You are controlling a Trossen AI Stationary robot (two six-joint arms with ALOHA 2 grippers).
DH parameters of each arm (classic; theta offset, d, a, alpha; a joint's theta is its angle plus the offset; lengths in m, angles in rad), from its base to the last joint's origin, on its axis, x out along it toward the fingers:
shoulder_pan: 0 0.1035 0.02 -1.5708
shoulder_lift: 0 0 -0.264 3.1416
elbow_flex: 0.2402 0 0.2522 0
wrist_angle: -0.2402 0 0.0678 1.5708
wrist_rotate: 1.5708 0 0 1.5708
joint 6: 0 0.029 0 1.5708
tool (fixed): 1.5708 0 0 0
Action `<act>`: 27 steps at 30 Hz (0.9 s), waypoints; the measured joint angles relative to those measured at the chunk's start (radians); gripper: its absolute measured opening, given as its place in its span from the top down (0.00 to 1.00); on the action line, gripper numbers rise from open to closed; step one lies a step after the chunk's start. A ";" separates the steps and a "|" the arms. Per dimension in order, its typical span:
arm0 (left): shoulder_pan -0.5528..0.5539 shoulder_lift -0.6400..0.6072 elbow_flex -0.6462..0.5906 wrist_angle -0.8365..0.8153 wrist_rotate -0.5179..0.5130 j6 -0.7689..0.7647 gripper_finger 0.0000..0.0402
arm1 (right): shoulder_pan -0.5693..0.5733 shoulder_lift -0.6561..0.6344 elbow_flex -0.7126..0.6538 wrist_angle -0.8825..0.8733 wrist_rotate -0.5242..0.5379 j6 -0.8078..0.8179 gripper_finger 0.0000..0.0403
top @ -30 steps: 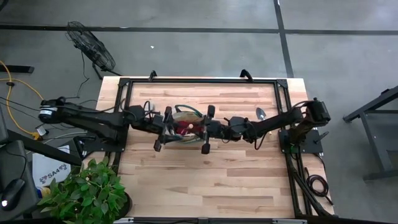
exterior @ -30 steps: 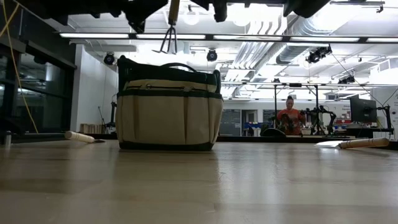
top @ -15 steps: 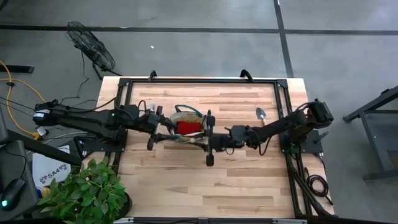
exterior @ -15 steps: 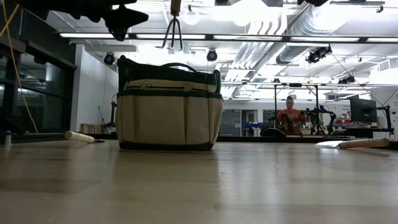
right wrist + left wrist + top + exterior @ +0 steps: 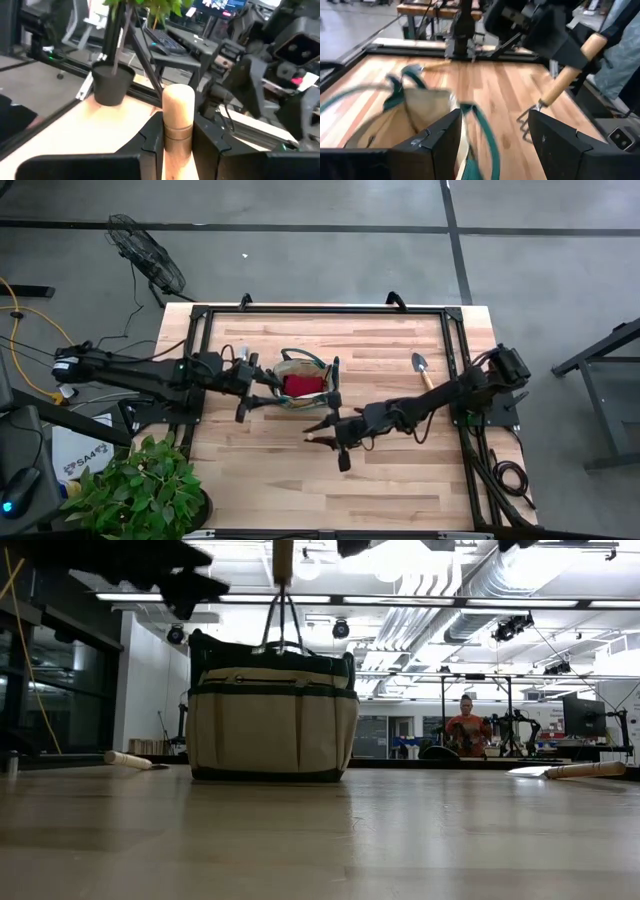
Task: Pick & Place Garden tools in Gardening bag
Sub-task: Put the light brown hand rake into the light brown gardening bag
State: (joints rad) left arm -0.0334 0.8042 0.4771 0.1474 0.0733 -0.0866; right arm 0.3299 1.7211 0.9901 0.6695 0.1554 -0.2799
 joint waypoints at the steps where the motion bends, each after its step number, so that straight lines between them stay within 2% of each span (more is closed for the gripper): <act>1: 0.000 -0.012 -0.020 0.005 -0.009 -0.005 0.44 | -0.002 0.011 0.000 0.011 0.002 -0.003 0.85; 8: 0.000 -0.134 -0.159 0.168 -0.024 -0.044 0.44 | -0.019 0.056 0.000 0.068 -0.002 -0.055 0.85; 16: 0.000 -0.257 -0.273 0.226 -0.023 -0.081 0.44 | -0.070 0.082 0.000 0.067 -0.059 -0.112 0.85; 27: 0.000 -0.291 -0.360 0.273 -0.024 -0.148 0.44 | -0.132 0.083 0.000 0.068 -0.109 -0.247 0.85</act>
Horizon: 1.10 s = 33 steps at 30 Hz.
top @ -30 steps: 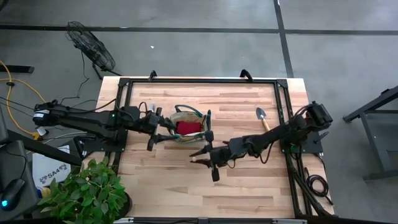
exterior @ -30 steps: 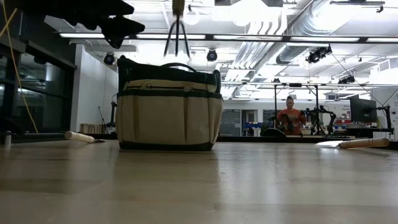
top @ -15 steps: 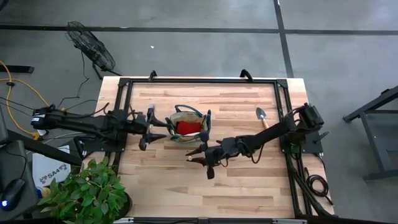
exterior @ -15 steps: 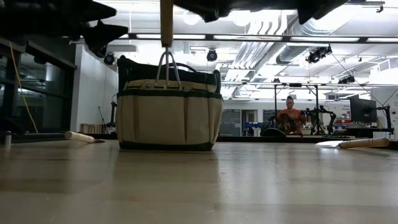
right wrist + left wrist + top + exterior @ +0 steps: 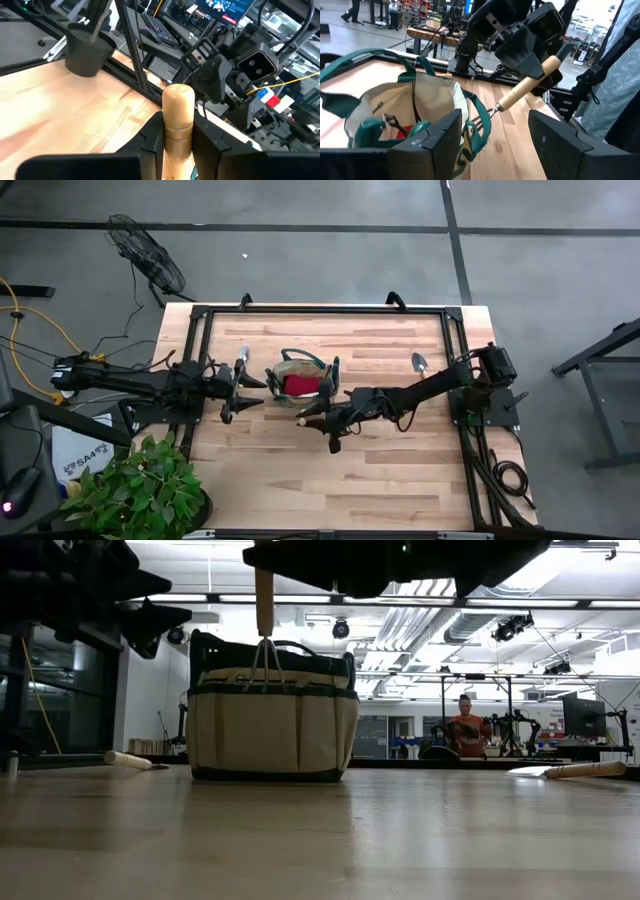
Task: Pick & Place Garden tools in Gardening bag
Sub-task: Put the light brown hand rake into the light brown gardening bag
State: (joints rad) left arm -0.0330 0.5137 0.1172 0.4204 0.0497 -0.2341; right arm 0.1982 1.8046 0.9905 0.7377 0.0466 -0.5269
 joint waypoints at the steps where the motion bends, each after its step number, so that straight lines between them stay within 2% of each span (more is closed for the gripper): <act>1: 0.000 0.000 -0.002 0.004 -0.004 -0.004 0.44 | -0.004 0.000 0.000 -0.001 -0.002 -0.004 0.85; 13: 0.000 0.000 -0.009 0.005 -0.016 -0.009 0.44 | -0.005 0.000 0.000 0.016 -0.002 -0.161 0.85; 33: 0.000 0.001 -0.009 0.003 -0.032 -0.030 0.44 | -0.018 -0.001 0.000 -0.011 -0.030 -0.264 0.85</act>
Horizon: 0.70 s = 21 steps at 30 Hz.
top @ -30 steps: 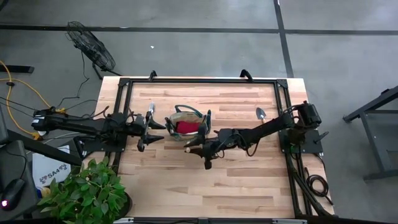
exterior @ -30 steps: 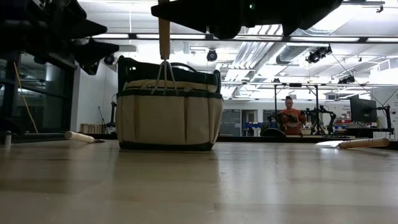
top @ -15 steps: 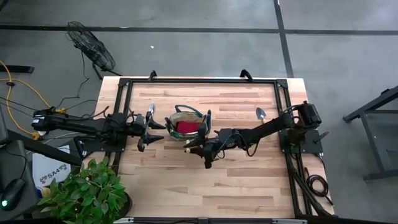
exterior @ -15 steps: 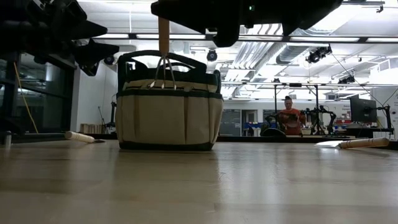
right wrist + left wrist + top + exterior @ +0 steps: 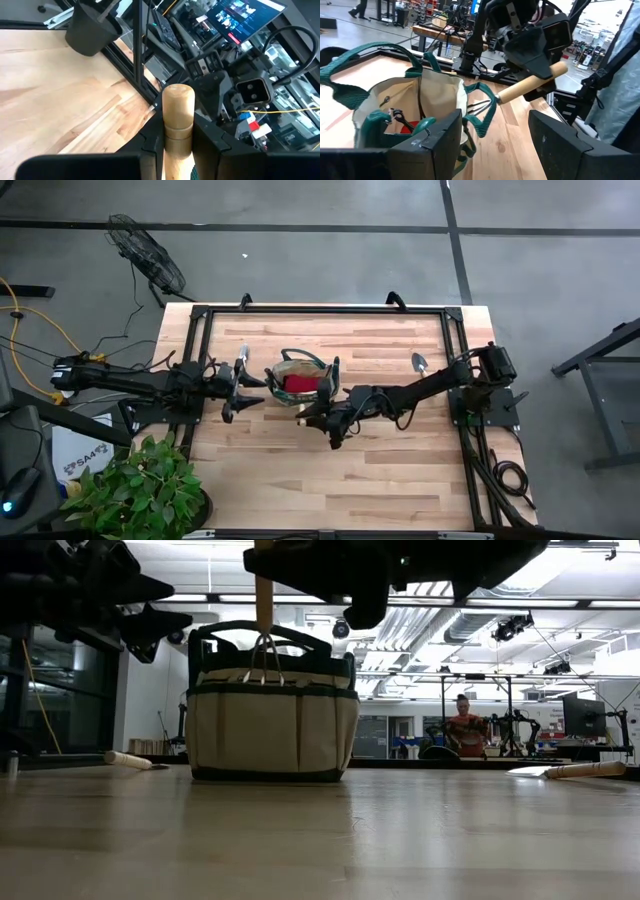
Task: Pick & Place Garden tools in Gardening bag
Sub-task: Put the light brown hand rake into the light brown gardening bag
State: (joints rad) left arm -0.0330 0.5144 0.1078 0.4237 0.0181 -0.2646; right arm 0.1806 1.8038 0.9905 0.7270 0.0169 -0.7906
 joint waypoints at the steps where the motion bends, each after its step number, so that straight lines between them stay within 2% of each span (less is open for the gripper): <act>1: 0.000 0.000 0.000 -0.001 -0.005 0.000 0.44 | 0.000 0.000 0.000 0.002 -0.002 -0.002 0.85; 21: 0.000 0.000 0.000 -0.007 -0.016 0.000 0.44 | -0.013 -0.001 0.000 -0.011 -0.049 -0.096 0.85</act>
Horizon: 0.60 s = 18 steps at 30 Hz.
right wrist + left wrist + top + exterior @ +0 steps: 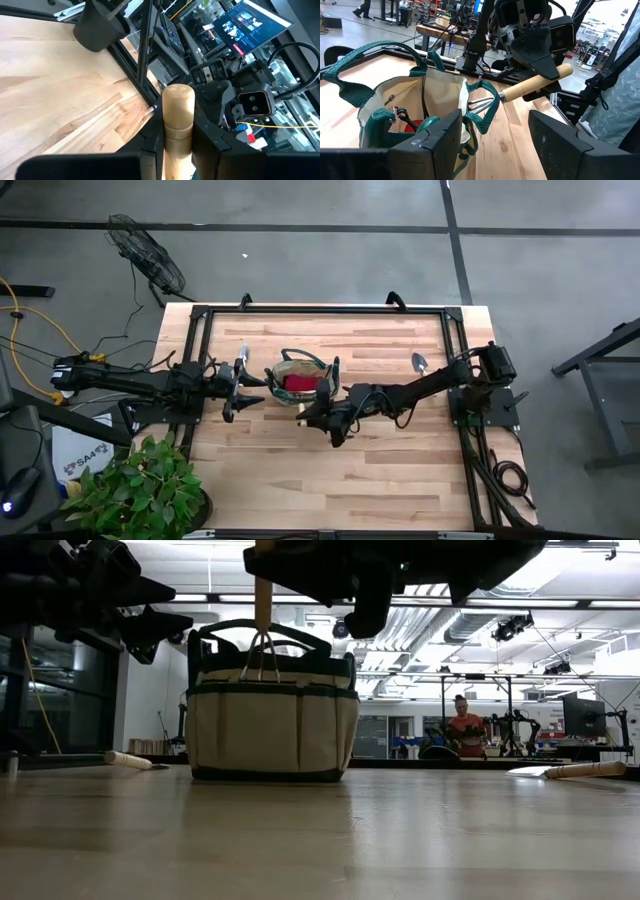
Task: Pick & Place Garden tools in Gardening bag
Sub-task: Put the light brown hand rake into the light brown gardening bag
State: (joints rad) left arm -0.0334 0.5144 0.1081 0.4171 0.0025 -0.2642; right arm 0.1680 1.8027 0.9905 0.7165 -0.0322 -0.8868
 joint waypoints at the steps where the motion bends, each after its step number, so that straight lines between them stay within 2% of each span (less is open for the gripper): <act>1: 0.000 0.000 0.000 0.000 -0.005 0.000 0.44 | 0.000 0.000 0.000 0.000 -0.001 -0.001 0.85; 10: 0.000 0.000 0.000 0.000 -0.014 0.000 0.44 | -0.001 0.015 0.000 -0.027 -0.018 0.026 0.85; 18: 0.000 0.000 0.000 0.000 -0.015 -0.003 0.44 | 0.002 0.051 0.000 0.003 0.038 0.125 0.85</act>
State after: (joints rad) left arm -0.0334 0.5148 0.1085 0.4168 -0.0120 -0.2669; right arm 0.1699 1.8534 0.9901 0.7197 0.0055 -0.7615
